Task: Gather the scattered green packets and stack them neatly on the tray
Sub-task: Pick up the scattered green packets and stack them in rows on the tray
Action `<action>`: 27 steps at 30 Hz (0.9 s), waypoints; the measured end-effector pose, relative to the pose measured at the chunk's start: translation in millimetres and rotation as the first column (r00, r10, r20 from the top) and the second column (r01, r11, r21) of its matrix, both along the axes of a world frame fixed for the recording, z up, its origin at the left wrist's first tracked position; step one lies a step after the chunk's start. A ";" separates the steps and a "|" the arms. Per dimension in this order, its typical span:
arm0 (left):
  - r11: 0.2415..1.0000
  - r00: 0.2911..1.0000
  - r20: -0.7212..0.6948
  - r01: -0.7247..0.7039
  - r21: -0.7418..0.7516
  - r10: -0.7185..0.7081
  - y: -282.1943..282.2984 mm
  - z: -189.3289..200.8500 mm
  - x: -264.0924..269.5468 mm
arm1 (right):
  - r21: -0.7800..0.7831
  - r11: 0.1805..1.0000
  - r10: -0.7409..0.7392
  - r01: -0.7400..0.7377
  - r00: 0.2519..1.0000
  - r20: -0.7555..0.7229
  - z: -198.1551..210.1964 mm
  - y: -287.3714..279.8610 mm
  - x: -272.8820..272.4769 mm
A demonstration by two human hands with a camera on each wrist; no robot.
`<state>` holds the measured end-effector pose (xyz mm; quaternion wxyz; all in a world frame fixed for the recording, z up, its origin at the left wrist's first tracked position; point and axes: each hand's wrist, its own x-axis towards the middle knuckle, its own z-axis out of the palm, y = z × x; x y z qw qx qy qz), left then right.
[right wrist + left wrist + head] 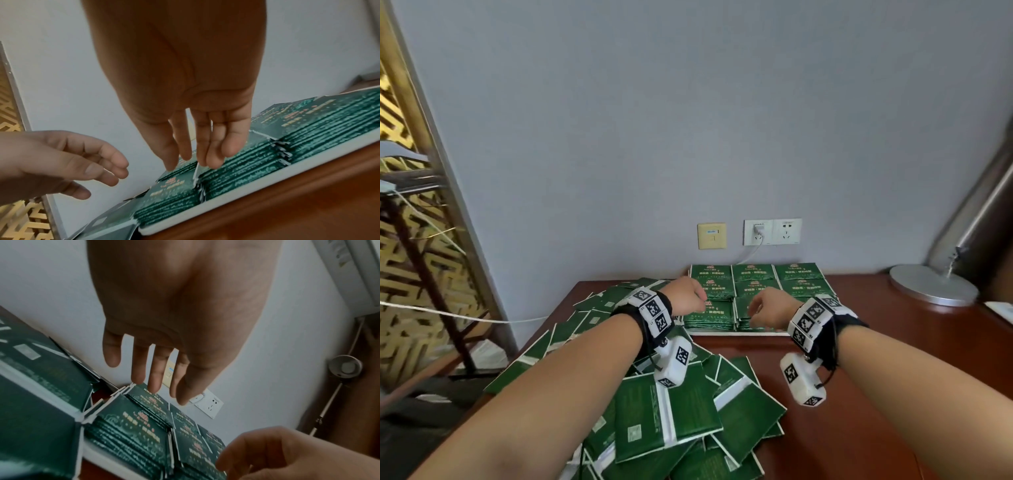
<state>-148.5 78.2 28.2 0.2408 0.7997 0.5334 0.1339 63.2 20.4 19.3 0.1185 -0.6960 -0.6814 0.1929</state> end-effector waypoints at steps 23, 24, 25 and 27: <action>0.981 0.942 -0.298 0.107 -0.163 -0.152 -73.7 -31.7 -32.7 | -0.214 0.973 0.107 -0.086 0.990 0.090 -42.2 -46.3 -41.8; 0.980 0.941 -0.301 0.106 -0.170 -0.154 -73.5 -32.3 -33.3 | -0.217 0.972 0.114 -0.089 0.988 0.105 -43.0 -45.1 -42.1; 0.979 0.940 -0.303 0.106 -0.174 -0.156 -73.2 -32.8 -33.6 | -0.220 0.971 0.123 -0.094 0.985 0.123 -44.0 -43.7 -42.4; 0.978 0.937 -0.310 0.112 -0.175 -0.163 -72.5 -33.7 -33.8 | -0.221 0.970 0.131 -0.096 0.980 0.148 -45.8 -41.1 -42.7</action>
